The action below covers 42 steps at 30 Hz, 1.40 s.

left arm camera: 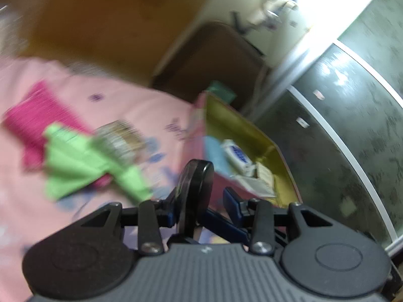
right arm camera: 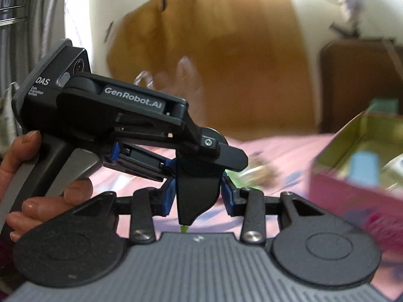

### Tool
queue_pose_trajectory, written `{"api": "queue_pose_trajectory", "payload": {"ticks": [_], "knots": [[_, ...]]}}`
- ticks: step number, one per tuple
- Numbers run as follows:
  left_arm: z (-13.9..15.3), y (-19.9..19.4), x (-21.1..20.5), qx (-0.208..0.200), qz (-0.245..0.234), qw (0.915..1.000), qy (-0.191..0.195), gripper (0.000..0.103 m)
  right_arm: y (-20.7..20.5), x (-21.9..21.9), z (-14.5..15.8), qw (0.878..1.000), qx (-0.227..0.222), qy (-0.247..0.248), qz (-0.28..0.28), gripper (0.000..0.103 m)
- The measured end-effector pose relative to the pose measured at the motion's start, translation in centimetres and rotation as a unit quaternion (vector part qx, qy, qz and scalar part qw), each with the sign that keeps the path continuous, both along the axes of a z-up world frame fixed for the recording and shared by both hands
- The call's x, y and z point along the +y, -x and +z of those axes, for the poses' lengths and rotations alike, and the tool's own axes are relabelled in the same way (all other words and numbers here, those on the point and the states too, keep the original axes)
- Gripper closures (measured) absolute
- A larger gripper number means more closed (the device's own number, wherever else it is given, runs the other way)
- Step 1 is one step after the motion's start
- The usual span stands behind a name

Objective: Organize soft objects
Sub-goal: 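Grasp the black object with the left gripper while the right gripper releases it, then carry the black object into the pink tin and open the left gripper, then grasp the clear bag of cotton swabs with the right gripper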

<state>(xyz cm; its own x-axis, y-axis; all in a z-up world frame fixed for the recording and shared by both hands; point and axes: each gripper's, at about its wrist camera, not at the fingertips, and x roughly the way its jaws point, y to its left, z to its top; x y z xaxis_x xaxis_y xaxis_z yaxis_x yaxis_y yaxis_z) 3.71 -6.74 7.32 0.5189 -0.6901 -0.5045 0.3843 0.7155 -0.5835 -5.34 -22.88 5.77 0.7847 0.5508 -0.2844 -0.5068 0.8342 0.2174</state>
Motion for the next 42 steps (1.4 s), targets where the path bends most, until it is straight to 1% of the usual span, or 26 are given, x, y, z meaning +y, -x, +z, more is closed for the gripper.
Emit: {"api": "queue_pose_trajectory", "payload": {"ticks": [3, 6, 8, 12, 14, 16, 17, 20, 22, 23, 24, 26, 29, 31, 34, 35, 37, 40, 41, 42], "knots": [[0.9, -1.5, -3.8, -0.012, -0.033, 0.9994, -0.007, 0.067, -0.5, -2.6, 0.8, 0.999, -0.018, 0.006, -0.04, 0.061], [1.2, -3.0, -7.7, -0.017, -0.062, 0.9978, -0.013, 0.067, -1.2, -5.3, 1.1, 0.996, -0.026, 0.011, -0.082, 0.061], [1.3, -4.0, -10.1, -0.022, -0.076, 0.9966, -0.022, 0.067, -1.8, -6.9, 1.0, 0.994, -0.025, 0.013, -0.109, 0.061], [0.8, -5.9, -13.9, -0.015, -0.087, 0.9956, -0.033, 0.066, -3.5, -9.7, 0.1, 0.986, -0.013, 0.015, -0.165, 0.061], [0.3, -6.7, -15.3, -0.011, -0.081, 0.9956, -0.045, 0.061, -4.4, -10.5, -0.7, 0.979, -0.007, 0.026, -0.201, 0.061], [-0.3, -7.1, -15.9, -0.003, -0.075, 0.9957, -0.054, 0.061, -5.4, -11.0, -1.5, 0.967, 0.004, 0.052, -0.25, 0.059], [-0.5, -7.1, -15.8, -0.001, -0.074, 0.9958, -0.054, 0.061, -5.2, -11.5, -1.6, 0.963, 0.009, 0.053, -0.263, 0.058], [-0.3, -6.2, -14.6, -0.012, -0.072, 0.9958, -0.055, 0.061, -4.4, -12.8, -2.2, 0.961, 0.019, 0.018, -0.274, 0.058], [0.3, -5.2, -13.2, -0.026, -0.068, 0.9958, -0.056, 0.061, -3.8, -13.1, -2.2, 0.959, 0.016, 0.011, -0.283, 0.058], [0.7, -4.7, -12.6, -0.033, -0.067, 0.9957, -0.054, 0.06, -3.4, -13.1, -2.0, 0.958, 0.013, 0.005, -0.285, 0.058], [1.0, -4.0, -11.7, -0.042, -0.067, 0.9954, -0.055, 0.056, -3.0, -13.0, -1.9, 0.959, 0.011, -0.005, -0.285, 0.058], [0.9, -1.9, -9.2, -0.065, -0.061, 0.994, -0.063, 0.05, -2.5, -12.8, -1.5, 0.959, 0.003, -0.02, -0.281, 0.058], [-0.2, 0.9, -4.9, -0.082, -0.038, 0.9918, -0.09, 0.049, -1.7, -11.5, -0.9, 0.967, -0.015, -0.031, -0.254, 0.058], [-1.5, 2.3, -1.5, -0.078, -0.009, 0.9905, -0.113, 0.049, -1.5, -9.8, -0.4, 0.975, -0.024, -0.026, -0.22, 0.058], [-3.8, 3.2, 4.0, -0.05, 0.062, 0.9867, -0.142, 0.049, -1.7, -6.2, -0.3, 0.988, -0.025, 0.0, -0.154, 0.058], [-4.3, 3.2, 5.6, -0.041, 0.087, 0.984, -0.15, 0.049, -2.0, -4.9, -0.4, 0.991, -0.021, 0.009, -0.133, 0.058], [-5.0, 3.2, 8.5, -0.038, 0.142, 0.9749, -0.167, 0.049, -2.8, -2.4, -0.9, 0.995, -0.005, 0.023, -0.099, 0.058], [-5.4, 3.4, 11.2, -0.049, 0.19, 0.9656, -0.171, 0.049, -4.5, 0.9, -1.5, 0.997, 0.021, 0.038, -0.063, 0.057], [-5.7, 3.3, 11.8, -0.047, 0.197, 0.9657, -0.162, 0.047, -5.1, 1.6, -1.6, 0.997, 0.027, 0.042, -0.059, 0.054], [-6.1, 3.4, 12.3, -0.045, 0.2, 0.9667, -0.153, 0.046, -5.9, 2.2, -1.5, 0.997, 0.034, 0.044, -0.059, 0.046]]}}
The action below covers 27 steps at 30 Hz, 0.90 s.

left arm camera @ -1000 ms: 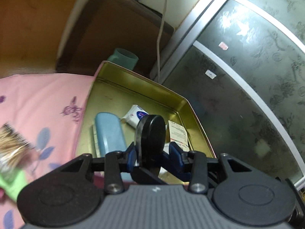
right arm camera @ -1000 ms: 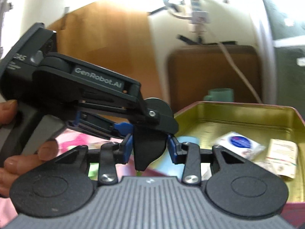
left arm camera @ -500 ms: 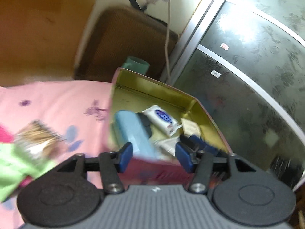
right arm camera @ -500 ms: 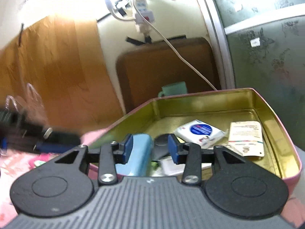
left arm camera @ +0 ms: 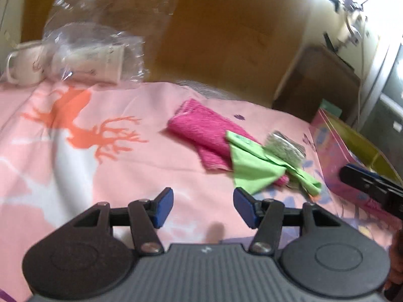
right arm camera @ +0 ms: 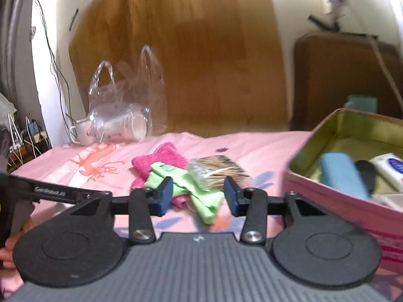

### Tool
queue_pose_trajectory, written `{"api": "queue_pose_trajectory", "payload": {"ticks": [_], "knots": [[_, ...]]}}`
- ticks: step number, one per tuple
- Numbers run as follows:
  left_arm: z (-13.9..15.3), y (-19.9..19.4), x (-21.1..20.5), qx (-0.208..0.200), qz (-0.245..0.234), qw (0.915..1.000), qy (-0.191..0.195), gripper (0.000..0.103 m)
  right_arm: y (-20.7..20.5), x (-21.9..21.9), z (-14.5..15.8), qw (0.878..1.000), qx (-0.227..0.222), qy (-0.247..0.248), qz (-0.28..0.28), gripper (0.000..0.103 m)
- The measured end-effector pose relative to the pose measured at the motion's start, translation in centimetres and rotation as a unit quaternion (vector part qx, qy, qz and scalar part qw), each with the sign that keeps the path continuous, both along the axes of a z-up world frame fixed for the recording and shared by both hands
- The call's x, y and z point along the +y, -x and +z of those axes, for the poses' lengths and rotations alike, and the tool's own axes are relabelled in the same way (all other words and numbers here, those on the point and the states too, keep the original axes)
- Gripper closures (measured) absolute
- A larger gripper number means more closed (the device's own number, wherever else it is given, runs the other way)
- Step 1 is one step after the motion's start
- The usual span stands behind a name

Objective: Organize soft objects
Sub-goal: 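Grasp the clear bag of cotton swabs with the right gripper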

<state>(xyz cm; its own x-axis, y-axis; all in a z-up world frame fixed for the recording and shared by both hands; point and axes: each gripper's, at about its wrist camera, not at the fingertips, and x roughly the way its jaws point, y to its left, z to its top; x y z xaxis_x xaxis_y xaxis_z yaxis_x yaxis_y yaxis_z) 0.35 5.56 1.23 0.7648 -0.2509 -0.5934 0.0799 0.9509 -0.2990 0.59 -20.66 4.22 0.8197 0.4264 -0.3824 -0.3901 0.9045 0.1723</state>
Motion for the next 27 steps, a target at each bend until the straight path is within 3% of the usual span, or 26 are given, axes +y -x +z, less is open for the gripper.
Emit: {"api": "queue_pose_trajectory", "payload": {"ticks": [1, 3, 5, 6, 9, 12, 20, 22, 23, 24, 27], "knots": [[-0.3, 0.1, 0.1, -0.005, 0.0, 1.0, 0.007, 0.045, -1.0, 0.5, 0.1, 1.0, 0.009, 0.001, -0.007, 0.041], [-0.5, 0.4, -0.1, -0.021, -0.001, 0.9998, 0.005, 0.043, -3.0, 1.2, 0.2, 0.999, 0.036, -0.006, -0.038, 0.02], [-0.3, 0.8, -0.5, -0.032, -0.006, 0.9995, -0.001, 0.042, -5.1, 1.5, -0.1, 0.995, 0.071, -0.03, -0.068, 0.012], [-0.2, 1.0, -0.6, -0.039, -0.009, 0.9992, -0.005, 0.041, -6.0, 1.6, -0.4, 0.992, 0.092, -0.041, -0.078, 0.012], [0.0, 1.8, -0.8, -0.06, -0.016, 0.998, -0.013, 0.035, -7.1, 3.2, -0.5, 0.99, 0.099, -0.045, -0.092, 0.012], [0.1, 2.0, -0.9, -0.072, -0.023, 0.997, -0.014, 0.033, -7.6, 4.8, -1.1, 0.99, 0.093, -0.013, -0.108, 0.012], [-0.1, 1.7, 0.2, -0.064, -0.026, 0.9973, 0.025, 0.03, -10.0, 6.2, -2.5, 0.983, 0.098, 0.025, -0.153, 0.011], [-0.2, 1.6, 0.5, -0.06, -0.024, 0.9973, 0.036, 0.03, -11.0, 6.0, -3.4, 0.979, 0.124, 0.031, -0.159, 0.011], [-0.2, 1.6, 0.6, -0.059, -0.024, 0.9972, 0.04, 0.03, -11.0, 5.7, -3.4, 0.979, 0.126, 0.023, -0.157, 0.013], [-0.3, 1.5, 0.8, -0.057, -0.025, 0.9971, 0.043, 0.03, -10.9, 5.4, -3.3, 0.98, 0.125, 0.013, -0.153, 0.023], [-0.3, 1.5, 0.9, -0.055, -0.025, 0.997, 0.048, 0.03, -10.5, 5.3, -3.3, 0.982, 0.119, 0.018, -0.144, 0.039]]}}
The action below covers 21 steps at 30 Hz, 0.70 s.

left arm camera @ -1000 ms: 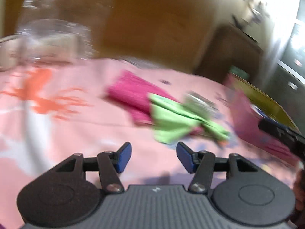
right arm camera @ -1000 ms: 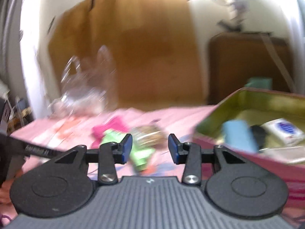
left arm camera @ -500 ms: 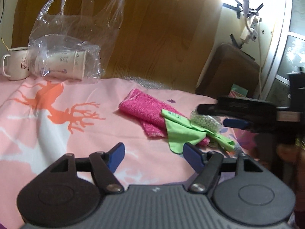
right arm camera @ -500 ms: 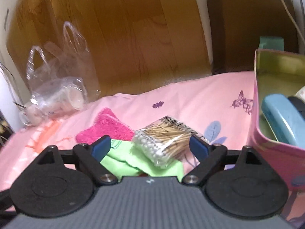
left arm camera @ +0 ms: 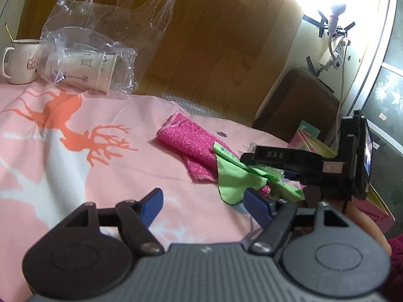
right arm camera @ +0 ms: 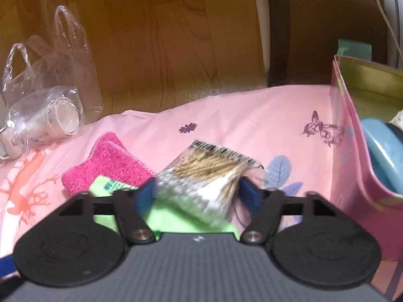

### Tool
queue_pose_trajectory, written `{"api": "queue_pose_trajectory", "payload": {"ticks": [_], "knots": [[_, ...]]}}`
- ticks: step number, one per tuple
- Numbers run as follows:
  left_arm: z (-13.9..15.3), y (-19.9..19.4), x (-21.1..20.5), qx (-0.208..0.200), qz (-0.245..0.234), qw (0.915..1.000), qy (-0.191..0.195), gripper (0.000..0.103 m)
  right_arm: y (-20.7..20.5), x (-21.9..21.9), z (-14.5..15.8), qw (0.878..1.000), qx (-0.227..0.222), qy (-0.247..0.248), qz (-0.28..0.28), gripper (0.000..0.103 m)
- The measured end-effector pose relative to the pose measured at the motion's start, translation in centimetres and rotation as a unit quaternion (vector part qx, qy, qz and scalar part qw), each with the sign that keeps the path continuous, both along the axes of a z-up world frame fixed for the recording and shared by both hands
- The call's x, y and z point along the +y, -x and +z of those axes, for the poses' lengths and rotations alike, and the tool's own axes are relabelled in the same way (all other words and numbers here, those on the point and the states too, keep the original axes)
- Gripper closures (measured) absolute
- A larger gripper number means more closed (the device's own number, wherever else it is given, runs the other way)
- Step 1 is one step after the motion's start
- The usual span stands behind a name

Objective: Organize soft objects
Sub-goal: 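Grasp the clear bag of cotton swabs with the right gripper, then carry the swab bag toward the left gripper and set it down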

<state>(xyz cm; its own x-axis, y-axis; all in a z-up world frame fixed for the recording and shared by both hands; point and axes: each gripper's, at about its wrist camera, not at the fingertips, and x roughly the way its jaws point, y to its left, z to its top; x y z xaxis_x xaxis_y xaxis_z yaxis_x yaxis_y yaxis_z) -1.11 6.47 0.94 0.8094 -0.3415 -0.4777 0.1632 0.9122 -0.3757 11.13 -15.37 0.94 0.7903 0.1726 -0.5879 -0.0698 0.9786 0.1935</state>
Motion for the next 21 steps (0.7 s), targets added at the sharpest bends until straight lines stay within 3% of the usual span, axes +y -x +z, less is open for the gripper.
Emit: {"api": "queue_pose_trajectory", "payload": {"ticks": [5, 11, 15, 21], "knots": [[0.0, 0.1, 0.3, -0.002, 0.012, 0.9999, 0.006, 0.022, 1.9, -0.3, 1.2, 0.999, -0.042, -0.029, 0.002, 0.042], [-0.2, -0.1, 1.7, 0.007, 0.04, 0.9986, 0.034, 0.022, 8.1, 0.4, 3.6, 0.987, -0.133, 0.0, 0.092, 0.042], [-0.4, -0.4, 2.4, 0.016, 0.046, 0.9975, 0.05, 0.022, 11.4, 0.1, 3.4, 0.976, -0.126, 0.013, 0.174, 0.041], [-0.3, -0.4, 1.9, 0.016, 0.041, 0.9983, 0.036, 0.018, 15.7, 1.6, 1.6, 0.957, -0.092, 0.05, 0.272, 0.041]]}}
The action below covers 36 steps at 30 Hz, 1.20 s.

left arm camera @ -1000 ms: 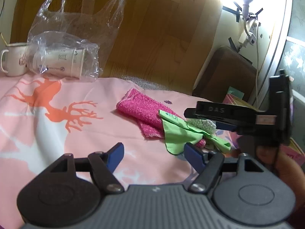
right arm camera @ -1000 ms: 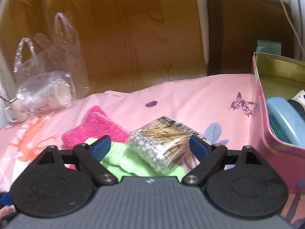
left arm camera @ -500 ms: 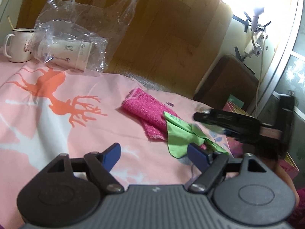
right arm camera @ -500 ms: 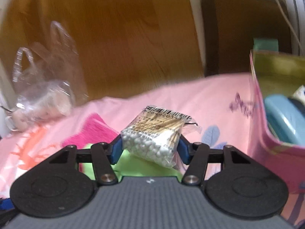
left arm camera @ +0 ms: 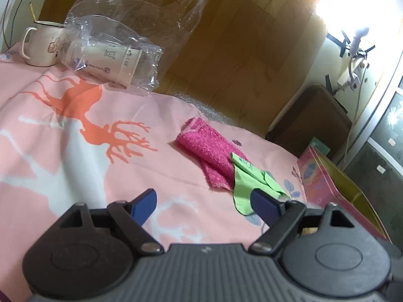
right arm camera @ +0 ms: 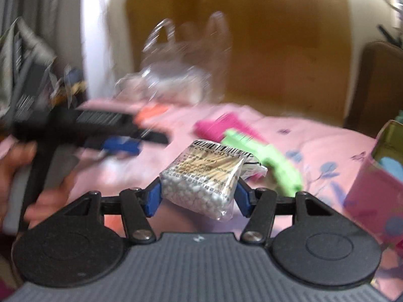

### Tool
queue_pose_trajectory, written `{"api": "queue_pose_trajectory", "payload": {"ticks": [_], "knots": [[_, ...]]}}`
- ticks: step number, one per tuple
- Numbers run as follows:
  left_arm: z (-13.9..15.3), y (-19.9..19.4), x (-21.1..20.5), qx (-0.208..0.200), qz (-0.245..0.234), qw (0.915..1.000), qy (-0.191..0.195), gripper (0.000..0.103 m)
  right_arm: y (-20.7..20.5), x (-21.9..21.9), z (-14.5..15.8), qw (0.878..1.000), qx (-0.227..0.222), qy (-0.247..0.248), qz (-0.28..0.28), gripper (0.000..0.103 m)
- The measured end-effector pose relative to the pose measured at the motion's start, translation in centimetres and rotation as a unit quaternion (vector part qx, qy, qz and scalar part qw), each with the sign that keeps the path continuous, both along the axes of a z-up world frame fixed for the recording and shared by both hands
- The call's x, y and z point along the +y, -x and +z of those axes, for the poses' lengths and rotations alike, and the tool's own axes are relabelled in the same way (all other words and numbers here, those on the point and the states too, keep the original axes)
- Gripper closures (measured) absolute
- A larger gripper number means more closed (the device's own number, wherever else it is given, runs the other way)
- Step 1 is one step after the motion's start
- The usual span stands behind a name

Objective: Organize soft objects
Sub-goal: 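Carry the swab bag toward the left gripper and set it down, then grasp the cotton swab bag with the left gripper and lift it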

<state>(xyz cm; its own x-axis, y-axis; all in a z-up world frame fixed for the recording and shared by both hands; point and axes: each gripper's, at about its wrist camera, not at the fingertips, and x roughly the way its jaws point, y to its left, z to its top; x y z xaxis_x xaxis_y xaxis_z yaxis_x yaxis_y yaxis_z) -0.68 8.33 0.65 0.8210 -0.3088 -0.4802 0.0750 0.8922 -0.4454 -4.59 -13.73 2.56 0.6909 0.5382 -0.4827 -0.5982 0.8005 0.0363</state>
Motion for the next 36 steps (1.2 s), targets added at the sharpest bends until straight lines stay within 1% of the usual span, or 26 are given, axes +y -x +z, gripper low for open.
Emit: {"api": "queue_pose_trajectory", "payload": {"ticks": [2, 4, 6, 9, 19, 20, 21, 25, 33, 36], "knots": [[0.0, 0.0, -0.3, 0.0, -0.002, 1.0, -0.009, 0.017, 0.6, 0.6, -0.6, 1.0, 0.004, 0.016, 0.018, 0.04], [0.0, 0.0, -0.5, 0.0, -0.003, 0.9999, -0.016, 0.017, 0.8, 1.4, -1.3, 0.999, 0.014, 0.037, 0.028, 0.037], [0.0, 0.0, -0.6, 0.001, -0.004, 0.9998, -0.02, 0.017, 0.7, 1.5, -1.5, 0.999, 0.016, 0.045, 0.022, 0.026], [0.0, -0.1, -0.8, 0.005, -0.003, 0.9996, -0.026, 0.017, 1.1, 0.4, -1.1, 0.999, 0.015, 0.029, 0.015, 0.017], [-0.1, 0.0, -0.8, 0.019, 0.002, 0.9993, -0.031, 0.016, 3.2, -2.3, -1.3, 0.999, 0.035, 0.007, 0.025, 0.015], [-0.1, 0.1, -0.8, 0.019, 0.003, 0.9993, -0.033, 0.015, 3.3, -2.5, -1.3, 0.999, 0.036, 0.004, 0.026, 0.015], [-0.1, 0.3, -0.8, 0.019, 0.005, 0.9993, -0.033, 0.012, 3.4, -2.8, -1.3, 0.999, 0.038, 0.0, 0.026, 0.015], [0.0, 1.0, -0.7, 0.022, 0.008, 0.9993, -0.029, 0.011, 3.3, -3.5, -1.4, 0.999, 0.046, -0.017, 0.024, 0.015], [0.3, 2.5, -1.4, 0.028, 0.007, 0.9984, -0.049, 0.008, 3.6, -4.5, -1.4, 0.997, 0.044, -0.045, 0.033, 0.015], [0.4, 3.1, -1.7, 0.034, -0.003, 0.9987, -0.038, 0.008, 3.6, -4.8, -1.4, 0.997, 0.045, -0.051, 0.035, 0.015]]}}
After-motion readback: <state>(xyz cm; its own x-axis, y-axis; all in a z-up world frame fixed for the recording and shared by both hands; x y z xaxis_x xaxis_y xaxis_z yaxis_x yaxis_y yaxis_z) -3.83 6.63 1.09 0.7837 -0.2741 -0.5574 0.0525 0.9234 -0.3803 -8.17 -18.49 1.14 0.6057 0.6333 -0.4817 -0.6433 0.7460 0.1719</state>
